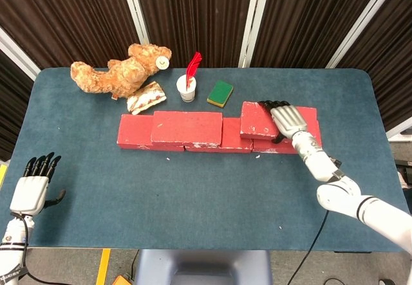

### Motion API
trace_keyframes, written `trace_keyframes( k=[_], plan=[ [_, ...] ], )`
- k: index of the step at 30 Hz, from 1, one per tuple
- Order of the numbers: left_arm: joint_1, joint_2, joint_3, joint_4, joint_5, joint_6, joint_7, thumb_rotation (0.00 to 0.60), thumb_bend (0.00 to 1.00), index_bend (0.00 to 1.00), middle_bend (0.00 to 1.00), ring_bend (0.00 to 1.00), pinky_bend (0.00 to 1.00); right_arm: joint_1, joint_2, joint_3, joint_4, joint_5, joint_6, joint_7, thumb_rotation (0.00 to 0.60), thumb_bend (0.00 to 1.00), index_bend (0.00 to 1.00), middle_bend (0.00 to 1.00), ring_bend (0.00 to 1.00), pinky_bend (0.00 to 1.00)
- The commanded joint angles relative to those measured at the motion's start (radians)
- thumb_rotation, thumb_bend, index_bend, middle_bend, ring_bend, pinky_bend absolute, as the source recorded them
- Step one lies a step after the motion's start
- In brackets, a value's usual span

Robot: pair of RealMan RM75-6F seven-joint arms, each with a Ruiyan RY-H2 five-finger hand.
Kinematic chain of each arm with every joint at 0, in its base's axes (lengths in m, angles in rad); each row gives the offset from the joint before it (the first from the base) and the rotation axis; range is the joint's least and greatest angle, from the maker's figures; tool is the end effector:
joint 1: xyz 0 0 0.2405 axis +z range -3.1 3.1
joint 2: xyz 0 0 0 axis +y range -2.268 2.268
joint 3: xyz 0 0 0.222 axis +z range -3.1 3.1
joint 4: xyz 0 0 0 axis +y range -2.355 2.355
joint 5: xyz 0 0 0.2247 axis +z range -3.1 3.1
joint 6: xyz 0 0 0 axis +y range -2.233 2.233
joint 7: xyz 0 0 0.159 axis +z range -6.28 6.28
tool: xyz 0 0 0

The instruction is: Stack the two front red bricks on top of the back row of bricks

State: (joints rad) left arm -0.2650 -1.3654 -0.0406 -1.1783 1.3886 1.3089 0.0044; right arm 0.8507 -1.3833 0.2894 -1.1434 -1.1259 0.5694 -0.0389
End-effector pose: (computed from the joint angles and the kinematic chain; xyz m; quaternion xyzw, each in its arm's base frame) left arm -0.3331 0.2567 0.0879 -0.6426 -0.3548 -0.3149 0.6017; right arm -0.1733 -0.4447 0.0446 0.7266 -0.4089 0.3064 0.4594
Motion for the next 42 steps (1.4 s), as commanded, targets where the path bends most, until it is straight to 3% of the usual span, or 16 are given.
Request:
trace_keyframes(
  k=[1, 12, 25, 34, 42],
  plan=[
    [-0.001, -0.001, 0.000, 0.005, 0.000, -0.011, -0.003, 0.600, 0.28, 0.00, 0.00, 0.00, 0.03, 0.013, -0.032, -0.019, 0.036, -0.039, -0.020, 0.059, 0.600, 0.20, 0.74, 0.59, 0.54, 0.42],
    [-0.002, 0.002, -0.005, 0.010, 0.010, -0.025, -0.028, 0.600, 0.28, 0.00, 0.00, 0.00, 0.03, 0.039, -0.053, -0.046, 0.046, -0.091, -0.026, 0.124, 0.600, 0.20, 0.73, 0.59, 0.54, 0.42],
    [0.004, 0.013, -0.007, -0.005, 0.023, -0.021, -0.045, 0.600, 0.28, 0.00, 0.00, 0.00, 0.03, 0.085, -0.080, -0.056, 0.056, -0.046, -0.048, 0.090, 0.600, 0.20, 0.70, 0.58, 0.53, 0.41],
    [0.006, 0.030, -0.010, -0.032, 0.011, -0.038, -0.041, 0.600, 0.28, 0.00, 0.00, 0.00, 0.05, 0.106, -0.107, -0.063, 0.079, 0.017, -0.036, 0.017, 0.600, 0.20, 0.59, 0.58, 0.47, 0.37],
    [0.008, 0.036, -0.012, -0.037, 0.012, -0.041, -0.046, 0.600, 0.28, 0.00, 0.00, 0.00, 0.05, 0.117, -0.121, -0.069, 0.081, 0.070, -0.033, -0.023, 0.600, 0.20, 0.48, 0.51, 0.40, 0.34]
  ],
)
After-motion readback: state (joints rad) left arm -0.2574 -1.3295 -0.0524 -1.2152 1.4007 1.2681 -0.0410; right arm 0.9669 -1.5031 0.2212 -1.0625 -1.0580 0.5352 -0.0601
